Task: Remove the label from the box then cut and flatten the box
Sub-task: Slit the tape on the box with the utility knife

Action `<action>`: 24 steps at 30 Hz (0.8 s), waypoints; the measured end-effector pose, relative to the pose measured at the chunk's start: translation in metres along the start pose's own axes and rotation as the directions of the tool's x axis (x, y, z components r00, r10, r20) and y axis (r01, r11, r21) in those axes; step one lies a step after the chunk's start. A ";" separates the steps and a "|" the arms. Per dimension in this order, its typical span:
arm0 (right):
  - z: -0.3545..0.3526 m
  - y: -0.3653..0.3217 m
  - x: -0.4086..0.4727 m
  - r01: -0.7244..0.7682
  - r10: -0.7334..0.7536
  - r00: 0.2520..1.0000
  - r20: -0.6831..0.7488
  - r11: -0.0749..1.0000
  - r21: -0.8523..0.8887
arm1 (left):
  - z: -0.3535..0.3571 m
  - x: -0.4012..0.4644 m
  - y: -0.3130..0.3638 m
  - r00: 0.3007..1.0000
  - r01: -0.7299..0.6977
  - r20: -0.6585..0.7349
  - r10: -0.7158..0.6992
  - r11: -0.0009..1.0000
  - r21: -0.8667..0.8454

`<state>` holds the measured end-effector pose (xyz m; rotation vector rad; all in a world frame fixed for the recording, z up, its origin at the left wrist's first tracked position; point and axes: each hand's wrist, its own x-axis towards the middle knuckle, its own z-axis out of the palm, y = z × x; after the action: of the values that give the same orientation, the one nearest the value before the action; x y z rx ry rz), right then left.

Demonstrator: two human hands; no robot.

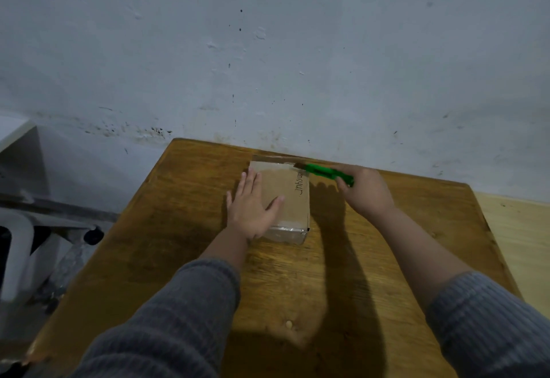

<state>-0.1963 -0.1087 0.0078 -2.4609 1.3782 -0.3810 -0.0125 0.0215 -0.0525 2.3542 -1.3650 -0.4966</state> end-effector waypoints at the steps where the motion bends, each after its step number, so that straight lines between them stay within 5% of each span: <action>1: 0.003 -0.002 -0.008 -0.017 0.016 1.000 0.023 1.000 0.023 | -0.005 0.000 -0.003 0.999 -0.020 0.037 0.023 0.997 -0.079; 3: 0.009 -0.006 -0.025 -0.042 0.040 0.998 0.049 0.998 0.054 | -0.017 -0.005 -0.014 0.988 -0.113 0.095 0.121 0.990 -0.088; 9: 0.027 -0.030 -0.072 -0.007 -0.001 0.997 0.077 0.995 0.102 | -0.036 -0.013 -0.068 0.911 -0.396 0.218 0.349 0.889 0.230; 14: 0.037 -0.042 -0.091 0.185 -0.185 0.983 -0.007 0.983 -0.016 | -0.036 -0.017 -0.068 0.890 -0.455 0.176 0.420 0.819 0.349; 24: 0.032 -0.066 -0.101 0.262 -0.263 0.965 0.013 0.955 -0.143 | -0.040 -0.022 -0.063 0.902 -0.431 0.207 0.379 0.825 0.366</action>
<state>-0.1838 0.0148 -0.0048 -2.7735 1.1166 -0.3586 0.0432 0.0755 -0.0460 2.2485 -2.1432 -0.2524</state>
